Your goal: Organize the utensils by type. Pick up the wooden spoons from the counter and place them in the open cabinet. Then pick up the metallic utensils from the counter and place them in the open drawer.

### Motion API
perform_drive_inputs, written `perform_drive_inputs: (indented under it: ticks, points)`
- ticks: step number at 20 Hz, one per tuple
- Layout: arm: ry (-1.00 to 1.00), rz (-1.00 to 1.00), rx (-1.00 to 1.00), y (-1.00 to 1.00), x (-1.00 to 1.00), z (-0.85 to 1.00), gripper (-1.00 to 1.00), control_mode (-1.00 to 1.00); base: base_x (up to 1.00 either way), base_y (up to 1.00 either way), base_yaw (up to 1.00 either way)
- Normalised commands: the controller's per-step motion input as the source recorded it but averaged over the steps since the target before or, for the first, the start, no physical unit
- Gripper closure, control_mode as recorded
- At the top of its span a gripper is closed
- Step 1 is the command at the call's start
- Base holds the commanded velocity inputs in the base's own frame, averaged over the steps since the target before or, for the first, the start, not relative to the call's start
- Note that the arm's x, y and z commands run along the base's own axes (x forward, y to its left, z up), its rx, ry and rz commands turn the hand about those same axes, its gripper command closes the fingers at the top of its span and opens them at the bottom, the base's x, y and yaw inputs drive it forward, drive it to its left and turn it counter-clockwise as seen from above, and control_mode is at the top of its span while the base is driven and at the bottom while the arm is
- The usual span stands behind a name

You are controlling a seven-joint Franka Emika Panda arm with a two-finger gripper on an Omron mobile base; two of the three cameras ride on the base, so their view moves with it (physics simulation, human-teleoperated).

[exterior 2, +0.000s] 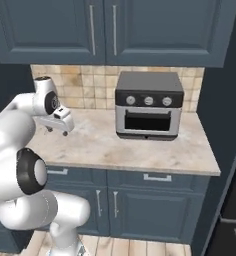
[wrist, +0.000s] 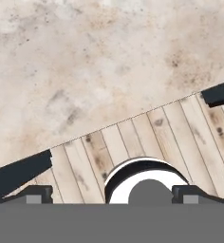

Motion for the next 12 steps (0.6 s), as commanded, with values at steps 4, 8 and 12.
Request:
perform_drive_inputs:
  ticks: [4,8,12]
  points:
    - [0.0,0.0,0.0,0.0,0.0,0.0,-1.0,1.0,0.44,0.51,0.2]
    - [0.0,0.0,0.0,0.0,0.0,0.0,-1.0,1.0,0.4,0.53,0.14]
    - [0.0,0.0,0.0,0.0,0.0,0.0,-1.0,1.0,0.22,0.53,0.03]
